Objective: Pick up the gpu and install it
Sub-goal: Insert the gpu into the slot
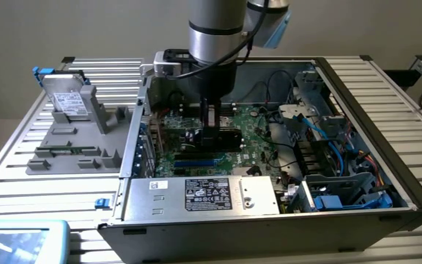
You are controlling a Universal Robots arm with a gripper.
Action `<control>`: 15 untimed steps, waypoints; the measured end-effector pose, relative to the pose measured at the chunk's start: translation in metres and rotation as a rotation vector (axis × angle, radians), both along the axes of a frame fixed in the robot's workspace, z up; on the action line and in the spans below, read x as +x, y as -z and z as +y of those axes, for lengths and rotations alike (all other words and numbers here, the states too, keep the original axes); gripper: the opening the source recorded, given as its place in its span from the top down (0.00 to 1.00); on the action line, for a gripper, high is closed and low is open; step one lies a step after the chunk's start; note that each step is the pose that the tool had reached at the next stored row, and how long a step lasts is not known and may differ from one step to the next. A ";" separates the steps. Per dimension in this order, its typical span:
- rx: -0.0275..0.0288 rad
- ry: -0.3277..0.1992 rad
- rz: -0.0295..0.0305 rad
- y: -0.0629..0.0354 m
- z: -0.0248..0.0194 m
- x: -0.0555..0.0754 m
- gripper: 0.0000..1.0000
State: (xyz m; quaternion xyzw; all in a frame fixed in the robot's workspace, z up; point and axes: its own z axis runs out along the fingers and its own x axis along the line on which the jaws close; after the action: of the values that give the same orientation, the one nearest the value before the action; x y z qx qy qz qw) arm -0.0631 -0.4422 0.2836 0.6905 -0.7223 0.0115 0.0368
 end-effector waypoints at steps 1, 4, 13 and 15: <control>0.0014 0.000 0.0001 0.0005 -0.0009 0.000 0.72; 0.0068 0.001 0.0001 0.0020 -0.0048 -0.001 0.72; 0.0106 0.001 0.0000 0.0037 -0.0063 -0.001 0.72; 0.0102 0.001 0.0001 0.0047 -0.0043 -0.001 0.72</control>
State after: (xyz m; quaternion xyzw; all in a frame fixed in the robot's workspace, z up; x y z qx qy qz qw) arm -0.0636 -0.4465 0.2790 0.6905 -0.7225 0.0078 0.0333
